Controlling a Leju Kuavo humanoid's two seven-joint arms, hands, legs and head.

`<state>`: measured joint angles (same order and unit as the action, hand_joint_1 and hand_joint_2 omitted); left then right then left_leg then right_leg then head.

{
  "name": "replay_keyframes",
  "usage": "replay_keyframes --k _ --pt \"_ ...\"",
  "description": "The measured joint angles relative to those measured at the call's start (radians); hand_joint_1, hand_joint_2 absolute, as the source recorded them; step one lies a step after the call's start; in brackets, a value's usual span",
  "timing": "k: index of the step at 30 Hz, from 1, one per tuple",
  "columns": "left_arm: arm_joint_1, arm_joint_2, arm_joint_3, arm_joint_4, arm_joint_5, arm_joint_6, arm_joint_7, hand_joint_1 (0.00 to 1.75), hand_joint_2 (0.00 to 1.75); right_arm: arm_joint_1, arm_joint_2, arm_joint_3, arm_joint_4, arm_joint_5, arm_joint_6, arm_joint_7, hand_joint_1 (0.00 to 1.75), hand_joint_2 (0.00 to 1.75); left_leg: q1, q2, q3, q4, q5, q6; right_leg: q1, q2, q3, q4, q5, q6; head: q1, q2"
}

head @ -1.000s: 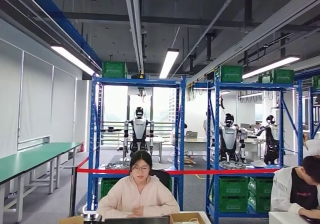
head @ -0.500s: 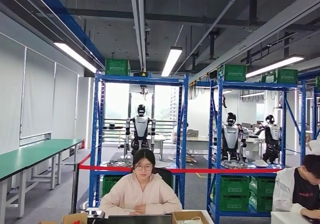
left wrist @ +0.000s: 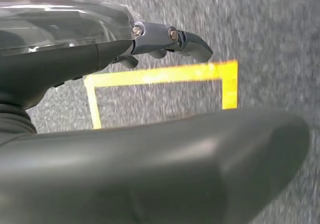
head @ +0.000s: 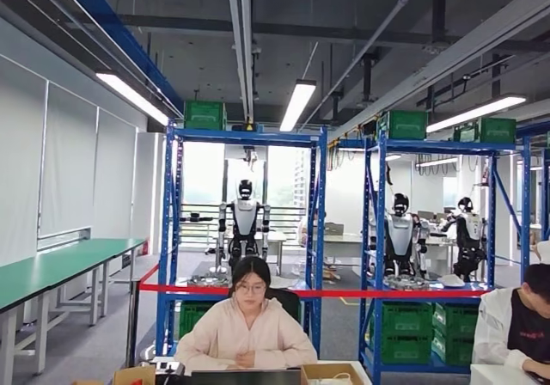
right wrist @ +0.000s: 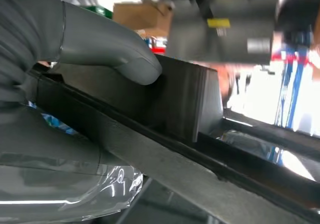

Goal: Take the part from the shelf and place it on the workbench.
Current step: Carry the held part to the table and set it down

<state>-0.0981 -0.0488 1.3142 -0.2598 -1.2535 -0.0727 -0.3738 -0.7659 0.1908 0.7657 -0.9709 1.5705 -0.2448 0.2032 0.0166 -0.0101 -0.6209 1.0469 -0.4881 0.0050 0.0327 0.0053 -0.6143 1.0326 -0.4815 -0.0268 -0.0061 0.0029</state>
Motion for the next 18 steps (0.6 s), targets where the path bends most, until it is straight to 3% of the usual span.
replay_keyframes --k 3,6,8,9,11,12,13,16,18 --pt "0.0 0.0 -0.006 0.0 -0.003 -0.004 -0.002 0.0 1.75 -0.034 0.032 0.024 0.155 -0.001 0.012 0.003 1.75 1.75 0.0 0.001 -0.009 0.022 -0.023 -0.01 -0.009 -0.005 0.017 -0.034 0.011 -0.005 0.0 0.0" --pt "0.0 0.0 -0.01 0.0 -0.004 -0.006 -0.006 0.0 1.75 -0.055 0.055 0.03 0.298 -0.01 0.034 0.002 1.75 1.75 0.002 0.002 -0.082 0.177 -0.098 -0.021 -0.012 -0.009 0.024 -0.045 0.016 -0.008 0.001 -0.001" --pt "0.004 0.001 -0.01 0.0 -0.005 -0.009 -0.01 0.0 1.75 -0.058 0.059 0.028 0.376 -0.014 0.051 0.003 1.75 1.75 0.009 0.003 -0.114 0.235 -0.102 -0.031 -0.014 -0.011 0.024 -0.044 0.014 -0.006 0.001 -0.001" --pt "0.006 0.001 -0.011 0.0 -0.006 -0.01 -0.011 0.0 1.75 -0.059 0.059 0.025 0.41 -0.015 0.06 0.005 1.75 1.75 0.013 0.003 -0.106 0.213 -0.079 -0.036 -0.016 -0.01 0.024 -0.041 0.012 -0.003 0.001 -0.001" --pt "0.008 0.0 -0.013 0.001 -0.009 -0.012 -0.016 0.0 1.75 -0.067 0.057 0.013 0.466 -0.014 0.075 0.012 1.75 1.75 0.022 0.005 -0.056 0.104 -0.016 -0.048 -0.021 -0.008 0.021 -0.027 0.003 0.008 0.001 -0.001" --pt "0.007 -0.001 -0.015 0.002 -0.01 -0.013 -0.019 0.0 1.75 -0.073 0.056 0.006 0.488 -0.014 0.081 0.016 1.75 1.75 0.025 0.006 -0.034 0.054 0.001 -0.049 -0.022 -0.006 0.016 -0.015 -0.004 0.016 0.001 -0.001" --pt "0.007 -0.002 -0.017 0.004 -0.011 -0.013 -0.021 0.0 1.75 -0.081 0.054 0.0 0.506 -0.013 0.086 0.021 1.75 1.75 0.025 0.007 -0.021 0.027 0.007 -0.046 -0.021 -0.005 0.01 -0.006 -0.008 0.022 0.001 0.0" --pt "0.01 -0.004 -0.021 0.007 -0.013 -0.013 -0.027 0.0 1.75 -0.098 0.044 -0.018 0.543 -0.012 0.099 0.035 1.75 1.75 0.02 0.007 -0.016 0.018 0.002 -0.021 -0.021 -0.003 0.006 0.003 -0.013 0.034 -0.001 0.0" --pt "0.011 -0.004 -0.025 0.007 -0.015 -0.013 -0.033 0.0 1.75 -0.107 0.036 -0.032 0.564 -0.011 0.11 0.043 1.75 1.75 0.019 0.007 -0.012 0.015 0.003 -0.008 -0.025 -0.003 0.001 0.03 -0.036 0.041 -0.001 0.0"
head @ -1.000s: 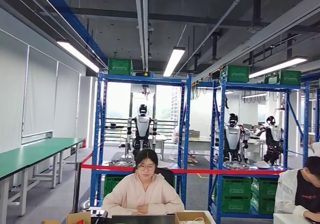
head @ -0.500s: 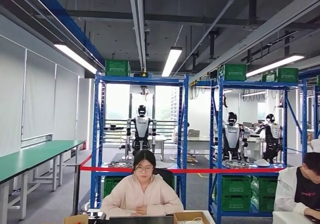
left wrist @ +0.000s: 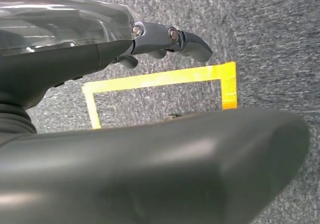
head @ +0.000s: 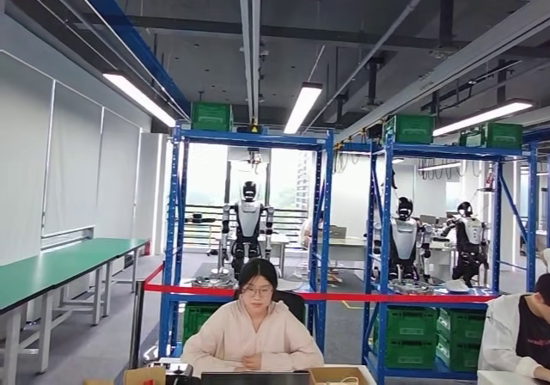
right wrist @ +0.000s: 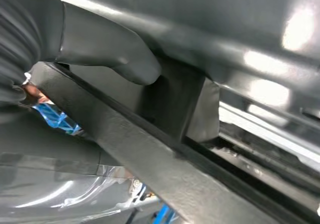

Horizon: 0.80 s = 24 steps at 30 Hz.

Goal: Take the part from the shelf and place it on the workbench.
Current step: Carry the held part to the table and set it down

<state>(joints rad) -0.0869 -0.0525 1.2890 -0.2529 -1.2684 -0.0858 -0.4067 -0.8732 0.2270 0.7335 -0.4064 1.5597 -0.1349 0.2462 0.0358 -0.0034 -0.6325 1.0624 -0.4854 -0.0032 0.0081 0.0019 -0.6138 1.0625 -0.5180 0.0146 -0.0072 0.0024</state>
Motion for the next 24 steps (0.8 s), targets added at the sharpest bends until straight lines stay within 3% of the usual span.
replay_keyframes --k 1,4,5,6,8,10,12,14,16,18,20,21,22,24 --pt "-0.001 0.0 -0.001 0.0 -0.001 0.0 -0.003 0.0 1.75 -0.004 -0.003 -0.007 0.01 0.0 0.006 0.004 1.75 1.75 0.0 0.0 0.002 -0.001 0.0 0.005 -0.001 0.0 -0.016 0.041 -0.026 0.004 0.0 0.0" --pt "-0.001 0.001 -0.003 0.0 -0.001 0.0 -0.008 0.0 1.75 -0.009 -0.009 -0.024 0.034 0.0 0.016 0.012 1.75 1.75 -0.006 -0.001 0.004 -0.002 0.0 0.013 -0.002 0.0 -0.1 0.23 -0.11 0.006 0.0 0.0" --pt "-0.001 0.001 -0.003 0.0 -0.001 0.0 -0.009 0.0 1.75 -0.01 -0.01 -0.029 0.039 0.0 0.019 0.015 1.31 1.31 -0.009 -0.001 0.005 -0.002 0.0 0.013 -0.002 0.0 -0.113 0.258 -0.114 0.004 0.0 0.0" --pt "0.0 0.002 -0.003 0.0 -0.001 0.0 -0.011 0.0 1.75 -0.012 -0.011 -0.034 0.043 0.0 0.021 0.017 0.87 0.87 -0.011 -0.002 0.006 -0.002 0.0 0.014 0.0 0.0 -0.107 0.247 -0.099 0.0 0.0 0.0" --pt "-0.001 0.002 -0.003 0.0 -0.001 0.0 -0.017 0.0 1.75 -0.017 -0.011 -0.048 0.048 0.0 0.028 0.019 0.0 0.0 -0.014 -0.005 0.01 -0.002 0.0 0.014 0.008 0.001 -0.042 0.122 -0.035 -0.013 0.0 0.0" --pt "-0.001 0.001 -0.004 0.0 -0.002 0.002 -0.022 0.0 1.75 -0.02 -0.011 -0.063 0.051 -0.001 0.031 0.018 0.0 0.0 -0.015 -0.006 0.011 -0.003 0.001 0.012 0.019 -0.001 0.018 0.001 0.008 -0.026 0.0 0.0" --pt "0.0 0.001 -0.005 0.001 -0.004 0.006 -0.023 0.0 1.75 -0.022 -0.01 -0.075 0.053 0.0 0.028 0.014 0.0 0.0 -0.014 -0.006 0.012 -0.007 0.004 0.007 0.025 -0.001 0.032 -0.032 0.014 -0.033 0.0 0.0" --pt "0.0 0.002 -0.005 0.0 -0.006 0.011 -0.025 0.0 0.87 -0.025 -0.008 -0.085 0.053 0.002 0.021 0.009 0.0 0.0 -0.014 -0.004 0.016 -0.011 0.003 -0.001 0.022 -0.002 0.04 -0.048 0.024 -0.038 0.0 0.0" --pt "0.0 0.003 -0.005 0.0 -0.003 0.013 -0.03 0.0 0.0 -0.027 -0.003 -0.094 0.053 0.004 0.011 0.002 0.0 0.0 -0.016 -0.003 0.002 0.028 -0.031 -0.005 0.016 -0.005 0.049 -0.07 0.038 -0.046 0.0 0.0" --pt "0.001 0.005 -0.005 0.0 -0.001 0.013 -0.034 0.0 0.0 -0.021 0.002 -0.102 0.053 0.006 0.0 -0.014 0.0 0.0 -0.016 -0.002 -0.044 0.138 -0.094 -0.01 0.014 -0.006 0.05 -0.077 0.043 -0.05 0.0 0.0" --pt "0.003 0.007 -0.005 0.0 -0.001 0.013 -0.036 0.0 0.0 -0.015 0.007 -0.115 0.051 0.004 -0.009 -0.045 0.0 0.0 -0.014 -0.002 -0.081 0.228 -0.123 -0.017 0.013 -0.006 0.049 -0.076 0.043 -0.049 0.0 0.0" --pt "0.004 0.008 -0.005 0.0 -0.001 0.013 -0.037 0.0 0.0 -0.014 0.01 -0.123 0.05 0.002 -0.012 -0.063 0.0 0.0 -0.012 -0.002 -0.078 0.227 -0.112 -0.02 0.012 -0.005 0.049 -0.075 0.042 -0.048 0.0 0.0" --pt "0.004 0.009 -0.005 0.0 -0.001 0.014 -0.038 0.0 0.0 -0.014 0.013 -0.131 0.049 0.0 -0.013 -0.081 0.0 0.0 -0.009 -0.001 -0.059 0.188 -0.084 -0.024 0.01 -0.005 0.05 -0.073 0.041 -0.046 0.0 0.0" --pt "0.002 0.009 -0.005 0.001 0.0 0.018 -0.039 0.0 0.0 -0.014 0.022 -0.143 0.042 -0.005 -0.015 -0.12 0.0 0.0 -0.005 0.0 0.001 0.061 -0.023 -0.032 0.009 -0.002 0.045 -0.06 0.033 -0.036 0.0 0.0"
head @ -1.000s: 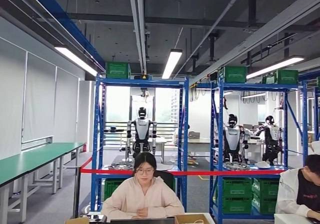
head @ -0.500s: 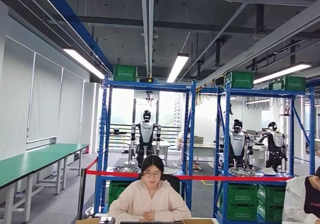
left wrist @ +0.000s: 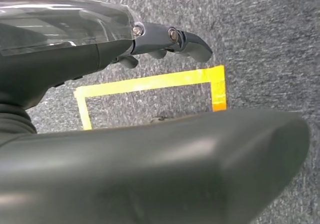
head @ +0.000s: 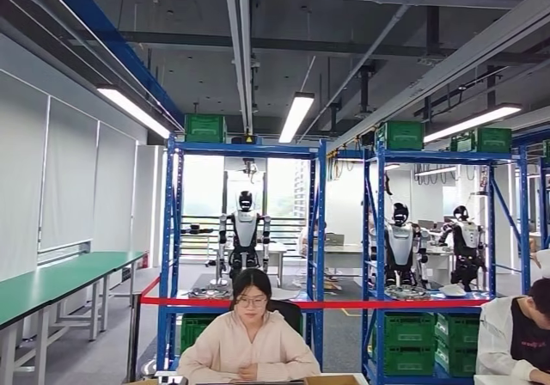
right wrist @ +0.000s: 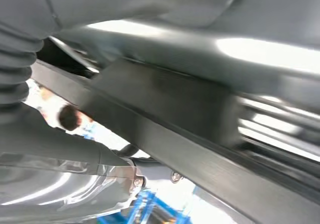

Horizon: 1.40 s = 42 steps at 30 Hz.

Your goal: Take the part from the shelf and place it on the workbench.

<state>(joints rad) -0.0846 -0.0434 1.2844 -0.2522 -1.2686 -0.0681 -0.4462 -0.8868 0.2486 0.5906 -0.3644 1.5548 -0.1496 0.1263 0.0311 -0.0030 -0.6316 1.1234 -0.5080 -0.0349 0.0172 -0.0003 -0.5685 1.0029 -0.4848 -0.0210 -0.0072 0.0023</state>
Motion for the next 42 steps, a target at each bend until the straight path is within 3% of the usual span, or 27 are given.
replay_keyframes --k 2,6,8,10,11,12,13,15,17,19,22,25,27,28,31,33,35,37,38,40,42 --pt "-0.002 0.0 0.0 0.0 0.002 0.001 -0.003 0.0 0.0 0.0 0.01 -0.011 -0.011 -0.006 -0.002 -0.042 0.0 0.0 -0.001 0.001 0.029 -0.07 0.019 0.007 0.002 0.003 -0.012 0.016 -0.006 0.011 -0.001 0.0" --pt "-0.001 0.0 0.0 0.0 0.007 -0.002 -0.007 0.0 0.0 0.002 0.022 -0.03 -0.045 -0.059 -0.021 -0.174 0.0 0.0 -0.004 -0.001 0.024 -0.077 0.02 0.033 -0.002 0.004 -0.027 0.037 -0.021 0.026 -0.002 0.0" --pt "-0.001 0.001 0.0 0.0 0.011 -0.006 -0.009 0.0 0.0 0.01 0.022 -0.047 -0.078 -0.141 -0.03 -0.283 0.0 0.0 -0.003 0.0 0.024 -0.078 0.021 0.041 -0.006 0.003 -0.062 0.118 -0.07 0.035 -0.002 0.0" --pt "0.0 0.002 0.001 0.0 0.016 -0.008 -0.01 0.0 0.0 0.039 0.016 -0.069 -0.135 -0.266 -0.02 -0.394 0.0 0.0 -0.005 -0.001 0.024 -0.078 0.019 0.045 -0.009 0.003 -0.124 0.252 -0.127 0.04 -0.002 0.0" --pt "0.002 0.002 0.001 0.0 0.019 -0.008 -0.011 0.0 0.0 0.067 0.009 -0.077 -0.181 -0.343 -0.007 -0.441 0.0 0.0 -0.006 -0.001 0.025 -0.078 0.019 0.046 -0.009 0.003 -0.148 0.298 -0.137 0.04 -0.002 0.0" --pt "0.004 0.002 0.002 0.0 0.022 -0.009 -0.011 0.0 0.0 0.103 0.0 -0.084 -0.237 -0.427 0.009 -0.482 0.0 0.0 -0.007 -0.003 0.025 -0.078 0.018 0.047 -0.009 0.003 -0.156 0.309 -0.13 0.039 -0.002 0.0" --pt "0.006 0.002 0.003 0.0 0.025 -0.01 -0.011 0.0 0.0 0.144 -0.011 -0.09 -0.305 -0.518 0.027 -0.517 0.0 0.0 -0.007 -0.005 0.027 -0.078 0.016 0.048 -0.008 0.004 -0.146 0.28 -0.105 0.037 -0.002 0.0" --pt "0.011 0.002 0.005 0.001 0.031 -0.013 -0.013 0.0 0.0 0.238 -0.033 -0.108 -0.479 -0.73 0.069 -0.586 0.0 0.0 -0.008 -0.008 0.031 -0.079 0.013 0.049 -0.003 0.004 -0.087 0.143 -0.034 0.027 -0.002 0.0" --pt "0.017 0.001 0.008 0.001 0.039 -0.016 -0.017 0.0 0.0 0.337 -0.054 -0.133 -0.685 -0.954 0.121 -0.654 0.0 0.0 -0.007 -0.011 0.033 -0.081 0.01 0.045 0.006 0.003 -0.042 0.042 0.003 0.017 -0.002 0.0" --pt "0.024 0.0 0.014 0.001 0.043 -0.017 -0.02 0.0 0.0 0.421 -0.072 -0.158 -0.864 -1.092 0.162 -0.689 0.0 0.0 -0.006 -0.012 0.034 -0.085 0.009 0.037 0.01 0.003 -0.033 0.021 0.001 0.009 -0.001 0.0" --pt "0.028 -0.001 0.02 0.001 0.043 -0.017 -0.02 0.0 0.0 0.497 -0.088 -0.179 -1.043 -1.134 0.187 -0.692 0.0 0.0 -0.007 -0.007 0.029 -0.064 -0.017 0.027 0.002 0.002 -0.02 -0.006 0.01 -0.004 -0.001 0.0" --pt "0.026 -0.001 0.023 0.001 0.043 -0.017 -0.02 0.0 0.0 0.535 -0.095 -0.191 -1.134 -1.139 0.193 -0.693 0.0 0.0 -0.007 -0.005 -0.042 0.098 -0.103 0.021 0.0 0.001 -0.015 -0.015 0.014 -0.009 -0.001 0.0" --pt "0.026 0.0 0.025 0.001 0.046 -0.017 -0.021 0.0 0.0 0.561 -0.099 -0.198 -1.172 -1.17 0.202 -0.713 0.0 0.0 -0.006 -0.005 -0.074 0.167 -0.117 0.015 -0.001 0.001 -0.014 -0.014 0.013 -0.008 -0.001 0.0" --pt "0.026 0.0 0.026 0.001 0.049 -0.017 -0.022 0.0 0.0 0.576 -0.1 -0.205 -1.196 -1.212 0.215 -0.735 0.0 0.0 -0.005 -0.005 -0.065 0.149 -0.098 0.012 -0.002 0.002 -0.014 -0.012 0.012 -0.007 -0.001 0.0" --pt "0.024 -0.001 0.036 0.001 0.072 -0.022 -0.031 0.0 0.0 0.641 -0.101 -0.243 -1.326 -1.428 0.309 -0.806 0.0 0.0 0.0 -0.005 0.02 -0.026 -0.015 0.009 -0.003 0.002 -0.017 0.008 -0.001 0.008 -0.001 0.0" --pt "0.027 -0.002 0.049 0.001 0.089 -0.026 -0.038 0.0 0.0 0.69 -0.101 -0.282 -1.442 -1.56 0.405 -0.821 0.0 0.0 -0.003 -0.006 0.043 -0.075 -0.006 0.017 -0.001 0.002 -0.024 0.022 -0.009 0.018 -0.001 0.0" --pt "0.032 -0.003 0.061 0.001 0.097 -0.026 -0.043 0.0 0.0 0.733 -0.099 -0.333 -1.545 -1.625 0.499 -0.824 0.0 0.0 -0.007 -0.005 0.043 -0.075 -0.004 0.03 -0.002 0.003 -0.026 0.026 -0.008 0.025 -0.001 0.0" --pt "0.034 -0.003 0.069 0.001 0.097 -0.021 -0.045 0.0 0.0 0.766 -0.095 -0.384 -1.619 -1.64 0.561 -0.825 0.0 0.0 -0.006 -0.003 0.043 -0.077 0.002 0.042 -0.006 0.004 -0.032 0.048 -0.031 0.035 -0.001 0.0" --pt "0.034 -0.003 0.073 0.001 0.097 -0.019 -0.046 0.0 0.0 0.778 -0.093 -0.408 -1.648 -1.64 0.581 -0.826 0.0 0.0 -0.005 -0.002 0.042 -0.078 0.004 0.046 -0.009 0.004 -0.044 0.084 -0.06 0.039 -0.001 0.0" --pt "0.033 -0.003 0.08 0.001 0.097 -0.015 -0.046 0.0 0.0 0.803 -0.09 -0.447 -1.691 -1.632 0.606 -0.826 0.0 0.0 -0.007 0.0 0.039 -0.078 0.007 0.051 -0.013 0.003 -0.087 0.208 -0.135 0.046 -0.001 0.0" --pt "0.033 -0.003 0.082 0.001 0.097 -0.014 -0.046 0.0 0.0 0.828 -0.087 -0.472 -1.716 -1.619 0.617 -0.826 0.0 0.0 -0.01 0.001 0.036 -0.078 0.01 0.055 -0.015 0.003 -0.115 0.3 -0.172 0.048 -0.002 0.0"
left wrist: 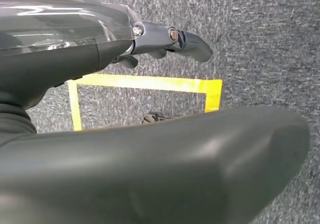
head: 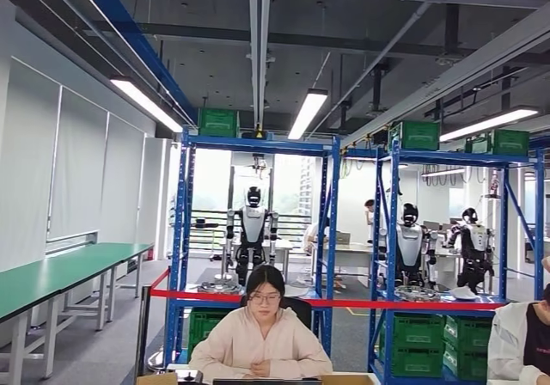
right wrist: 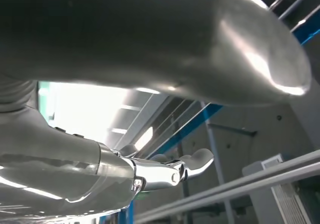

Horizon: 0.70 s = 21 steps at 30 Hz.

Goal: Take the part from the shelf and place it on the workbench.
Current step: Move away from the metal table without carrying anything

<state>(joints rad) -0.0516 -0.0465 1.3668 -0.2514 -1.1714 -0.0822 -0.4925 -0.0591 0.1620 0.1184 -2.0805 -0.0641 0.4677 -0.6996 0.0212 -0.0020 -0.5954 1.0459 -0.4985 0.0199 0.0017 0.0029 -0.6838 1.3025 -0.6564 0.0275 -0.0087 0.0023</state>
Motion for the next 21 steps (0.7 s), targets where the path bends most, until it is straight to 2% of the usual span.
replay_keyframes --k 1,2,4,5,6,9,10,11,13,14,15,16,17,19,20,21 --pt "0.0 0.0 0.002 0.0 0.0 0.0 0.0 0.0 0.0 0.01 0.001 -0.009 -0.009 0.006 0.002 0.0 0.0 0.0 -0.001 0.0 -0.001 0.0 0.002 0.001 0.0 0.0 0.012 -0.008 0.009 0.0 0.0 0.0" --pt "0.0 0.0 0.003 0.0 -0.001 0.0 0.0 0.0 0.0 0.017 0.002 -0.016 -0.017 0.011 0.003 0.0 0.0 0.0 -0.002 0.001 -0.002 0.0 0.003 0.002 0.0 0.0 0.043 -0.056 0.034 -0.002 0.0 0.0" --pt "-0.001 0.0 0.006 0.0 -0.002 0.0 0.003 0.0 0.0 0.028 0.003 -0.025 -0.03 0.021 -0.001 0.0 0.0 0.0 -0.003 0.0 -0.003 0.0 0.008 -0.001 0.002 0.001 0.13 -0.203 0.089 -0.007 0.0 0.0" --pt "-0.001 -0.001 0.007 0.0 -0.003 0.0 0.006 0.0 0.0 0.033 0.002 -0.027 -0.033 0.026 -0.004 0.0 0.0 0.0 -0.004 0.0 -0.005 0.0 0.011 -0.005 0.005 0.002 0.159 -0.258 0.106 -0.011 0.0 0.0" --pt "-0.001 -0.002 0.008 0.0 -0.003 0.0 0.009 0.0 0.0 0.039 0.002 -0.028 -0.033 0.033 -0.009 0.0 0.0 0.0 -0.003 0.0 -0.007 0.0 0.015 -0.01 0.008 0.003 0.172 -0.288 0.113 -0.015 0.0 0.0" --pt "0.0 -0.01 0.011 0.0 -0.009 -0.001 0.02 0.0 0.0 0.058 -0.002 -0.029 -0.023 0.058 -0.025 0.001 0.0 0.0 0.002 -0.001 -0.012 -0.004 0.024 -0.028 0.013 0.001 0.168 -0.303 0.129 -0.032 0.0 0.0" --pt "0.001 -0.013 0.011 0.0 -0.012 -0.002 0.024 0.0 0.0 0.061 -0.004 -0.029 -0.016 0.067 -0.03 0.003 0.0 0.0 0.003 -0.002 -0.017 0.004 0.01 -0.032 0.013 -0.002 0.164 -0.31 0.14 -0.04 0.0 0.0" --pt "0.002 -0.016 0.011 0.0 -0.017 -0.002 0.027 0.0 0.0 0.062 -0.007 -0.029 -0.008 0.075 -0.035 0.006 0.0 0.0 0.002 -0.003 -0.026 0.029 -0.019 -0.033 0.011 -0.004 0.157 -0.316 0.152 -0.046 0.0 0.0" --pt "0.003 -0.02 0.011 0.0 -0.023 -0.002 0.03 0.0 0.0 0.063 -0.016 -0.028 0.013 0.083 -0.043 0.019 0.0 0.0 0.0 -0.003 -0.06 0.136 -0.106 -0.033 0.011 -0.007 0.136 -0.319 0.17 -0.054 0.0 0.0" --pt "0.002 -0.021 0.011 0.0 -0.026 -0.002 0.03 0.0 0.0 0.062 -0.021 -0.027 0.025 0.083 -0.048 0.028 0.0 0.0 0.0 -0.003 -0.075 0.196 -0.141 -0.033 0.013 -0.008 0.124 -0.318 0.178 -0.055 0.0 0.0" --pt "0.002 -0.022 0.011 0.0 -0.029 -0.002 0.027 0.0 0.0 0.06 -0.027 -0.025 0.038 0.081 -0.054 0.041 0.0 0.0 -0.001 -0.003 -0.079 0.234 -0.159 -0.034 0.014 -0.009 0.112 -0.316 0.186 -0.055 0.0 0.0" --pt "0.002 -0.021 0.011 0.0 -0.031 -0.003 0.023 0.0 0.0 0.056 -0.033 -0.023 0.051 0.08 -0.061 0.058 0.0 0.0 -0.001 -0.003 -0.065 0.237 -0.159 -0.035 0.014 -0.009 0.099 -0.313 0.194 -0.054 0.0 0.0" --pt "0.002 -0.021 0.011 0.0 -0.032 -0.004 0.016 0.0 0.0 0.05 -0.039 -0.021 0.067 0.078 -0.069 0.078 0.0 0.0 -0.001 -0.003 -0.031 0.198 -0.143 -0.035 0.014 -0.009 0.086 -0.31 0.201 -0.051 0.0 0.0" --pt "-0.003 -0.02 0.011 0.0 -0.034 -0.008 0.001 0.0 0.0 0.038 -0.05 -0.014 0.103 0.077 -0.082 0.112 0.0 0.0 -0.001 -0.003 0.065 0.055 -0.1 -0.035 0.013 -0.009 0.062 -0.296 0.212 -0.043 0.0 0.0" --pt "-0.006 -0.019 0.011 0.0 -0.035 -0.01 -0.005 0.0 0.0 0.033 -0.055 -0.01 0.123 0.079 -0.087 0.123 0.0 0.0 -0.002 -0.004 0.099 -0.001 -0.085 -0.032 0.014 -0.008 0.052 -0.288 0.217 -0.039 0.0 0.0" --pt "-0.008 -0.019 0.011 0.0 -0.035 -0.012 -0.01 0.0 0.0 0.031 -0.059 -0.005 0.143 0.082 -0.091 0.128 0.0 0.0 -0.004 -0.005 0.116 -0.033 -0.077 -0.027 0.015 -0.008 0.045 -0.282 0.222 -0.034 0.0 0.0"
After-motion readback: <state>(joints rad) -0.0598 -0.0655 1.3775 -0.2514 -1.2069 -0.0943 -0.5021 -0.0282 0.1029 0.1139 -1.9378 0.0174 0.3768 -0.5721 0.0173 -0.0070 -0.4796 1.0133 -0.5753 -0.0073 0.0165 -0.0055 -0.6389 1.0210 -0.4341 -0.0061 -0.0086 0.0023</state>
